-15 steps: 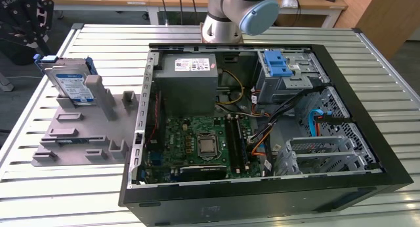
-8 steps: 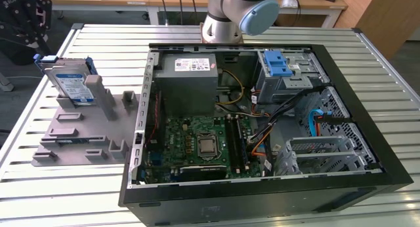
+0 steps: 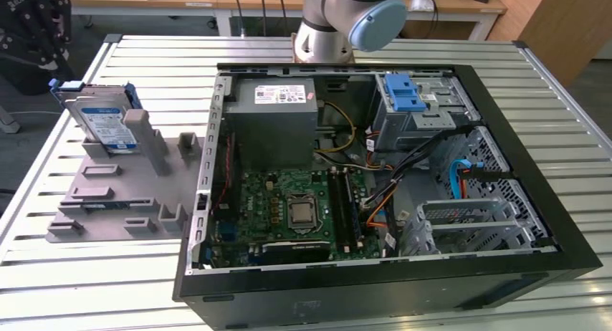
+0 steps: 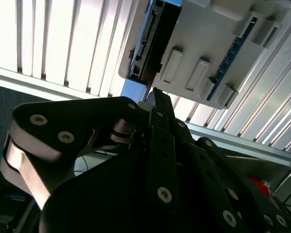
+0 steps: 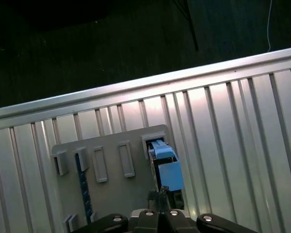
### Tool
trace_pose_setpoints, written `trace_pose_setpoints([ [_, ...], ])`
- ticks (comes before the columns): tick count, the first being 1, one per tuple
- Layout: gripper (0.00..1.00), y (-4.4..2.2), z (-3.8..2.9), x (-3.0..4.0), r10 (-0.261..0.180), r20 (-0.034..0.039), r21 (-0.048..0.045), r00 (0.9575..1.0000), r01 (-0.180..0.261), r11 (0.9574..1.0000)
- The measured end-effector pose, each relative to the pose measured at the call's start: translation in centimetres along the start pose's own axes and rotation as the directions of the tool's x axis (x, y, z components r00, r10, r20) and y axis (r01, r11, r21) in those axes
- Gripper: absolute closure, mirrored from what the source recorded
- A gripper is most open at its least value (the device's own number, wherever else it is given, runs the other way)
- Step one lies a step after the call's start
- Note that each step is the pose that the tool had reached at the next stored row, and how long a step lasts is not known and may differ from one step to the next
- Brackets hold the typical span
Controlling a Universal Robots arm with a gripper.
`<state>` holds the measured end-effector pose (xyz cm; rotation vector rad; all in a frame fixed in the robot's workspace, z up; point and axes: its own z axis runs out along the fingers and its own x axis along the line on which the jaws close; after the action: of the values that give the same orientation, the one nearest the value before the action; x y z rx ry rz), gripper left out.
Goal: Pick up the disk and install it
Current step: 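Pick up the disk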
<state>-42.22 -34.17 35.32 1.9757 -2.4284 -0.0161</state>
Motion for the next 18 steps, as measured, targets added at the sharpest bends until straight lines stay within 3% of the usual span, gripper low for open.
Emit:
trace_pose_setpoints([
  [4, 0.89, 0.22, 0.05, -0.61, -0.008, -0.0002, 0.0005, 1.0000, 0.008, 1.0000],
  [6, 0.83, 0.23, 0.06, -0.65, -0.008, -0.0001, 0.0006, 1.0000, 0.008, 1.0000],
  [9, 0.65, 0.25, 0.06, -0.68, -0.017, -0.0005, 0.0004, 0.9999, 0.017, 0.9999],
  [14, 0.53, 0.26, 0.38, -0.68, -0.103, -0.0009, 0.0005, 0.9946, 0.103, 0.9946],
  [15, 0.47, 0.37, 0.55, -0.66, -0.110, -0.0009, 0.0005, 0.9939, 0.110, 0.9939],
  [18, 0.47, 1.16, 1.12, -0.49, -0.114, -0.0009, 0.0005, 0.9935, 0.114, 0.9935],
])
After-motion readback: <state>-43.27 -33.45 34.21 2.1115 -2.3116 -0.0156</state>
